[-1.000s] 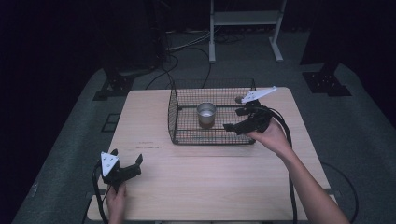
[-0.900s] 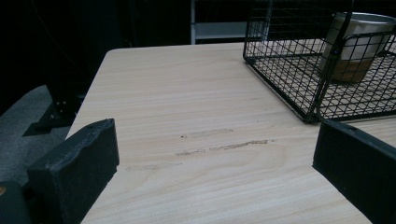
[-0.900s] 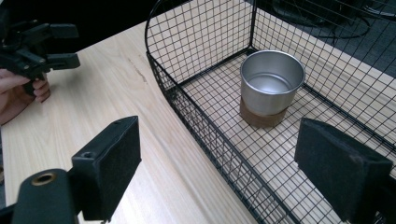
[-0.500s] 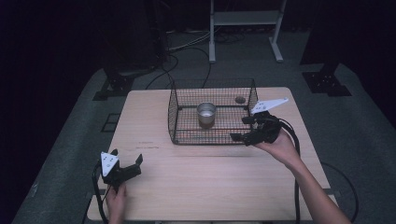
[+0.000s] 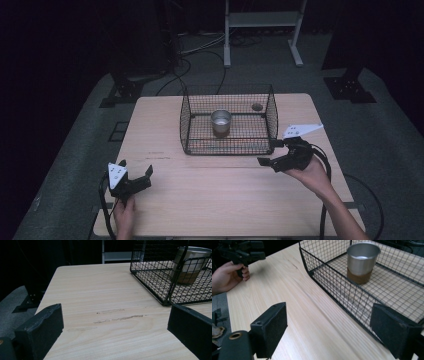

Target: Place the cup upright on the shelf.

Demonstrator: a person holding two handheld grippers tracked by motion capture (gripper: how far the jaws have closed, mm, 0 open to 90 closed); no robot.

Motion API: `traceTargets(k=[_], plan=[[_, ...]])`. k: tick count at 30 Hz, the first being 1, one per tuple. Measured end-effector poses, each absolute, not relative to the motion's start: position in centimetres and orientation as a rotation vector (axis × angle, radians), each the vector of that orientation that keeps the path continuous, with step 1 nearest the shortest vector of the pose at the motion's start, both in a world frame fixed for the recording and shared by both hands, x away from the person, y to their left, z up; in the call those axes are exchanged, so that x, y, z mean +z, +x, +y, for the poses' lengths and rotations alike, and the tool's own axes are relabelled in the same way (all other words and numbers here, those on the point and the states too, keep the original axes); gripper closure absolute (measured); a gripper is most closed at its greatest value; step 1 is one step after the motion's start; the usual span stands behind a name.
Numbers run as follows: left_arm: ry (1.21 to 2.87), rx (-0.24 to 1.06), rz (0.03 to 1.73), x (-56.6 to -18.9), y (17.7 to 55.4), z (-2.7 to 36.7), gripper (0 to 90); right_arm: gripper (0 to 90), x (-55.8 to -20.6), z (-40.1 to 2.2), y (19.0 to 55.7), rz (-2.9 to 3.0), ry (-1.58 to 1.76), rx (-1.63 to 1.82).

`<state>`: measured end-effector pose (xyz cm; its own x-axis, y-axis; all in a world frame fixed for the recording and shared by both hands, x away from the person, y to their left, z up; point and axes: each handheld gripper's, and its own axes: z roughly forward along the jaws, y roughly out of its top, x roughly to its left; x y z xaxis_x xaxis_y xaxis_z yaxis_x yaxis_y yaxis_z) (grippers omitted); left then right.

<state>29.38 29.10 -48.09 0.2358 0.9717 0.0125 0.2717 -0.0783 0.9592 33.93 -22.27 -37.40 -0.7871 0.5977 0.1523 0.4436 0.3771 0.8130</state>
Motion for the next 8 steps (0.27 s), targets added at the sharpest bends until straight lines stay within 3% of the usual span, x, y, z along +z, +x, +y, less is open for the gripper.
traceTargets(k=[8], plan=[[1.551, 0.917, 1.206, -48.1, 29.4, 29.1, 0.0, 13.7, -39.8, -23.5, 31.9, 2.401, 0.985, 1.407]])
